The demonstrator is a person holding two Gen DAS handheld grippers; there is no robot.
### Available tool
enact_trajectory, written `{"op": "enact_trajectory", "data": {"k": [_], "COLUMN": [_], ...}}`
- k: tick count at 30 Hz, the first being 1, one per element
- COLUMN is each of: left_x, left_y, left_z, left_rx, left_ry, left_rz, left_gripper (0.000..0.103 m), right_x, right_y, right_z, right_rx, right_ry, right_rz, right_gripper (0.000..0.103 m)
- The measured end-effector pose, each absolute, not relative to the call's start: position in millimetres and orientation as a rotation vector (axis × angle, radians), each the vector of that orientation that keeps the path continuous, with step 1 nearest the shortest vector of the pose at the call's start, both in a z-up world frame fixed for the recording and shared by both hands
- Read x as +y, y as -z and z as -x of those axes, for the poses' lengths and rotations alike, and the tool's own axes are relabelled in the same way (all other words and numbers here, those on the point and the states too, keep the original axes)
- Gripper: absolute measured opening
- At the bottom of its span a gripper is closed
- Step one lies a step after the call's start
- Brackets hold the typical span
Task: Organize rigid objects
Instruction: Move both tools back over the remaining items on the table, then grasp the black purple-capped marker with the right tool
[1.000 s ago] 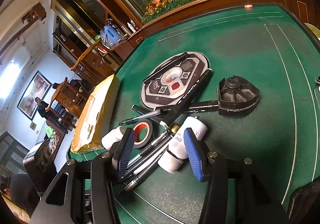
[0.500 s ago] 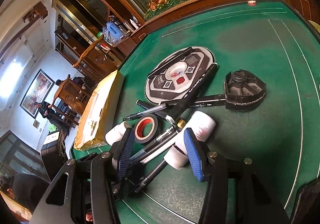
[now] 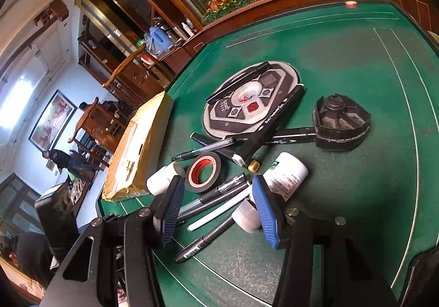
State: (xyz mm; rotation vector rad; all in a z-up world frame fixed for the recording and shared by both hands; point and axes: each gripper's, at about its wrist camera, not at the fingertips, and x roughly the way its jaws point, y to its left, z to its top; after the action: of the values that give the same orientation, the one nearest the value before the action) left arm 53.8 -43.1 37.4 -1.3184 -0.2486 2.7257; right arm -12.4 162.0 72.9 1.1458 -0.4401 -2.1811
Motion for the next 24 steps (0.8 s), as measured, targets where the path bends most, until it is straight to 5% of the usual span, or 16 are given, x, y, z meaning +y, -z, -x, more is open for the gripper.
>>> {"op": "enact_trajectory", "data": {"k": [8,18,24], "left_x": [-43,-53,-68], "left_y": [-42,-41,-40], "left_z": [-66,-74,-85], "left_rx": [-0.229,-0.268,-0.287], "left_ry": [-2.711,-2.703,-2.734], "left_rz": [1.281,1.236,1.237], "left_gripper": [0.053,0.053,0.053], "right_x": [144,160,159], "right_y": [-86,-75,-54], "right_z": [-8,-86,-100], "right_rx": [-0.226,0.477,0.697], "right_ry": [2.101,1.975,1.848], "right_rz": [-1.109,-1.084,-1.108], "right_gripper": [0.056,0.063,0.063]}}
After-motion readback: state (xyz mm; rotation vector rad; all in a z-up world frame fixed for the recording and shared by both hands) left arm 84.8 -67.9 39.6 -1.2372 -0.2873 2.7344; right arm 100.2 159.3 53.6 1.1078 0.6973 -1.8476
